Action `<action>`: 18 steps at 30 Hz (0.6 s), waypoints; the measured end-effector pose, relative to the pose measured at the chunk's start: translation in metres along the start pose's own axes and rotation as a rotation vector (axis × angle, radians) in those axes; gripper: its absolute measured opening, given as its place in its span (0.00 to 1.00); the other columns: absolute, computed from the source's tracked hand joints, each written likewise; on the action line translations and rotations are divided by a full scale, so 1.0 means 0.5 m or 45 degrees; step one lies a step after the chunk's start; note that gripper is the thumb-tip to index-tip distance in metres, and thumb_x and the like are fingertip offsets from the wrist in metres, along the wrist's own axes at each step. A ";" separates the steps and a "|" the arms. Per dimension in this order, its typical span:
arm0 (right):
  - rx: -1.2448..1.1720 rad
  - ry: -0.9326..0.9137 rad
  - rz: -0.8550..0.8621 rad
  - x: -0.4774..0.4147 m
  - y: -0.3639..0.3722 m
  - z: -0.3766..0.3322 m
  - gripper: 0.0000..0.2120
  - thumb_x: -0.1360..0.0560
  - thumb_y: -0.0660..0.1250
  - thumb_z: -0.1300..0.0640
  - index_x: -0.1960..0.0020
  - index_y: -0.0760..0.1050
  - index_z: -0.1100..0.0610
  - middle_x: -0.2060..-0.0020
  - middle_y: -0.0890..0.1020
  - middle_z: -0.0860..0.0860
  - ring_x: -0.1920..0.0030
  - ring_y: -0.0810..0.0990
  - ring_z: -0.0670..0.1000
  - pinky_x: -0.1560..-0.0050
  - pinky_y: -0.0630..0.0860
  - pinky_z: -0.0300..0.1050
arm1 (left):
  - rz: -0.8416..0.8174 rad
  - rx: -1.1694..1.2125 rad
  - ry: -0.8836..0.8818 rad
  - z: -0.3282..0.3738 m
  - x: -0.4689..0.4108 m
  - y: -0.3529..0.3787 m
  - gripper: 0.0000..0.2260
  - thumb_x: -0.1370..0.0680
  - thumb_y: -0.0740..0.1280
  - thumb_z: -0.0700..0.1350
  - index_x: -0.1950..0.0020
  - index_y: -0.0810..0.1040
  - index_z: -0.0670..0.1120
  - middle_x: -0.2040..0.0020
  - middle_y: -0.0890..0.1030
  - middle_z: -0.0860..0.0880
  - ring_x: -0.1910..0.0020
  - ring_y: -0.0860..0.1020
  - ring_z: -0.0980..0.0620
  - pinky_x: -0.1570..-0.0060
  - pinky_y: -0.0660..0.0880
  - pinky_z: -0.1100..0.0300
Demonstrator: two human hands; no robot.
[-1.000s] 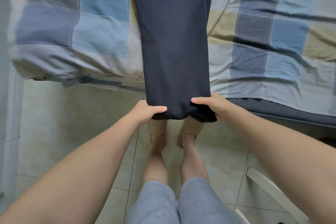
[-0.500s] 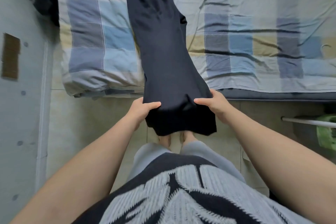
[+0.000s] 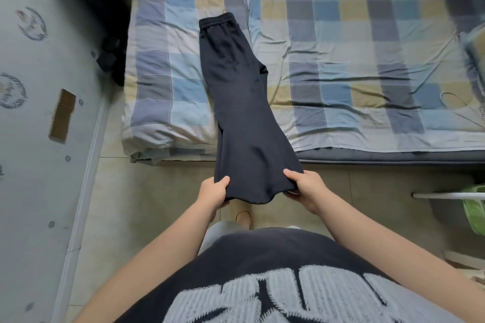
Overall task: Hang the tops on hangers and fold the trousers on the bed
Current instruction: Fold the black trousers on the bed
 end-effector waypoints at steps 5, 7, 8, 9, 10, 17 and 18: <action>-0.004 -0.037 -0.067 0.049 -0.047 0.048 0.08 0.22 0.71 0.57 0.46 0.78 0.59 0.47 0.84 0.57 0.51 0.82 0.56 0.53 0.79 0.49 | 0.108 0.109 -0.030 -0.070 0.050 -0.028 0.10 0.17 0.64 0.48 0.38 0.75 0.45 0.44 0.82 0.46 0.47 0.81 0.45 0.53 0.80 0.52; 0.007 -0.040 -0.096 0.072 -0.068 0.082 0.08 0.22 0.71 0.57 0.45 0.78 0.60 0.48 0.84 0.56 0.52 0.82 0.56 0.54 0.79 0.48 | 0.130 0.091 -0.017 -0.113 0.079 -0.033 0.10 0.17 0.64 0.48 0.38 0.75 0.46 0.44 0.82 0.46 0.47 0.81 0.45 0.54 0.80 0.53; 0.015 -0.034 -0.109 0.084 -0.078 0.105 0.08 0.22 0.71 0.57 0.45 0.78 0.60 0.49 0.84 0.56 0.52 0.81 0.56 0.55 0.79 0.48 | 0.143 0.073 -0.014 -0.139 0.095 -0.034 0.10 0.17 0.63 0.48 0.38 0.75 0.46 0.44 0.81 0.46 0.47 0.81 0.45 0.55 0.79 0.53; 0.021 -0.024 -0.118 0.095 -0.088 0.130 0.08 0.22 0.71 0.57 0.45 0.78 0.60 0.49 0.84 0.56 0.52 0.81 0.56 0.55 0.79 0.47 | 0.158 0.054 -0.013 -0.167 0.110 -0.036 0.10 0.17 0.63 0.48 0.38 0.75 0.47 0.44 0.81 0.46 0.46 0.81 0.45 0.57 0.79 0.54; 0.020 -0.012 -0.123 0.106 -0.097 0.156 0.09 0.22 0.71 0.57 0.45 0.78 0.60 0.49 0.84 0.56 0.52 0.82 0.56 0.55 0.79 0.48 | 0.174 0.034 -0.014 -0.197 0.123 -0.038 0.10 0.17 0.63 0.49 0.38 0.76 0.47 0.44 0.81 0.46 0.46 0.80 0.44 0.59 0.77 0.55; 0.115 0.152 -0.169 0.193 -0.181 0.353 0.12 0.23 0.72 0.58 0.43 0.78 0.63 0.49 0.84 0.57 0.52 0.82 0.57 0.54 0.80 0.49 | 0.184 -0.080 -0.111 -0.415 0.218 -0.058 0.07 0.17 0.64 0.49 0.43 0.78 0.48 0.49 0.80 0.47 0.53 0.74 0.45 0.61 0.67 0.56; 0.149 0.169 -0.188 0.206 -0.193 0.370 0.11 0.23 0.72 0.58 0.43 0.78 0.63 0.50 0.84 0.57 0.53 0.81 0.57 0.54 0.80 0.48 | 0.176 -0.083 -0.118 -0.437 0.228 -0.062 0.06 0.17 0.64 0.48 0.45 0.79 0.49 0.50 0.80 0.47 0.54 0.73 0.46 0.61 0.65 0.56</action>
Point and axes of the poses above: each hand's wrist, its own x-axis away from the middle knuckle, its own y-axis out of the palm, z = x × y, the point moved 1 cm from there along -x, towards the middle knuckle
